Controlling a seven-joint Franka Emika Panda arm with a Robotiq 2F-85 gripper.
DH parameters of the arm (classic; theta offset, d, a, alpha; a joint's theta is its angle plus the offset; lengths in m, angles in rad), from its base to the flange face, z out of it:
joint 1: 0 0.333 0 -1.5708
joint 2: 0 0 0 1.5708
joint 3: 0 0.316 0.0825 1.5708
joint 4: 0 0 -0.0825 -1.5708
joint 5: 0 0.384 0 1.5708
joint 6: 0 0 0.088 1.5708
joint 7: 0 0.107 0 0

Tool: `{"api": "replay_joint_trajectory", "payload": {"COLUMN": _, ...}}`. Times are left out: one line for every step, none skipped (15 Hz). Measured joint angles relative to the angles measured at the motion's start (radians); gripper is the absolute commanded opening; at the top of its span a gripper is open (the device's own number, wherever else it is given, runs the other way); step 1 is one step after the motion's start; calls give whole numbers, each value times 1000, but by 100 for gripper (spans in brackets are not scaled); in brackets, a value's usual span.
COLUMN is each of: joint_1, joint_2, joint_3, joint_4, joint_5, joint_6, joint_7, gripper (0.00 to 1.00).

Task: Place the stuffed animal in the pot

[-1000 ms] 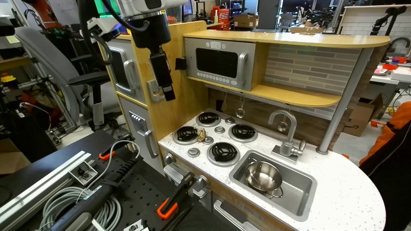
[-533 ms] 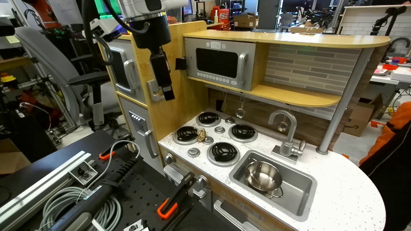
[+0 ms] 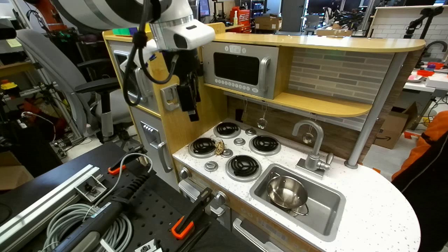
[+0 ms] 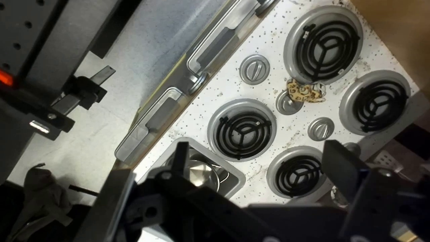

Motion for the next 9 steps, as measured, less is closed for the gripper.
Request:
{"api": "replay_joint_trajectory", "payload": {"joint_1": 18, "joint_2": 46, "joint_3": -24, "joint_4": 24, "joint_5": -23, "joint_6": 26, "joint_7": 48, "gripper": 100}}
{"api": "replay_joint_trajectory", "payload": {"joint_1": 42, "joint_2": 91, "joint_3": -54, "joint_4": 54, "joint_5": -44, "joint_6": 40, "joint_7": 96, "gripper": 100}}
{"api": "replay_joint_trajectory", "payload": {"joint_1": 75, "joint_2": 139, "joint_3": -90, "joint_4": 93, "joint_5": -54, "joint_6": 43, "joint_7": 146, "gripper": 100}}
{"api": "replay_joint_trajectory", "payload": {"joint_1": 109, "joint_2": 185, "joint_3": -123, "joint_4": 134, "joint_5": -54, "joint_6": 42, "joint_7": 185, "gripper": 100}}
{"api": "replay_joint_trajectory", "payload": {"joint_1": 142, "joint_2": 234, "joint_3": -152, "joint_4": 182, "joint_5": -50, "joint_6": 36, "joint_7": 224, "gripper": 100}}
{"api": "replay_joint_trajectory", "payload": {"joint_1": 173, "joint_2": 281, "joint_3": -176, "joint_4": 231, "joint_5": -44, "joint_6": 24, "joint_7": 258, "gripper": 100}}
{"api": "replay_joint_trajectory", "payload": {"joint_1": 201, "joint_2": 330, "joint_3": -196, "joint_4": 284, "joint_5": -33, "joint_6": 10, "joint_7": 290, "gripper": 100}}
{"api": "replay_joint_trajectory", "payload": {"joint_1": 228, "joint_2": 375, "joint_3": -213, "joint_4": 335, "joint_5": -21, "joint_6": -5, "joint_7": 317, "gripper": 100}}
{"api": "replay_joint_trajectory", "payload": {"joint_1": 253, "joint_2": 419, "joint_3": -230, "joint_4": 385, "joint_5": -12, "joint_6": -14, "joint_7": 344, "gripper": 100}}
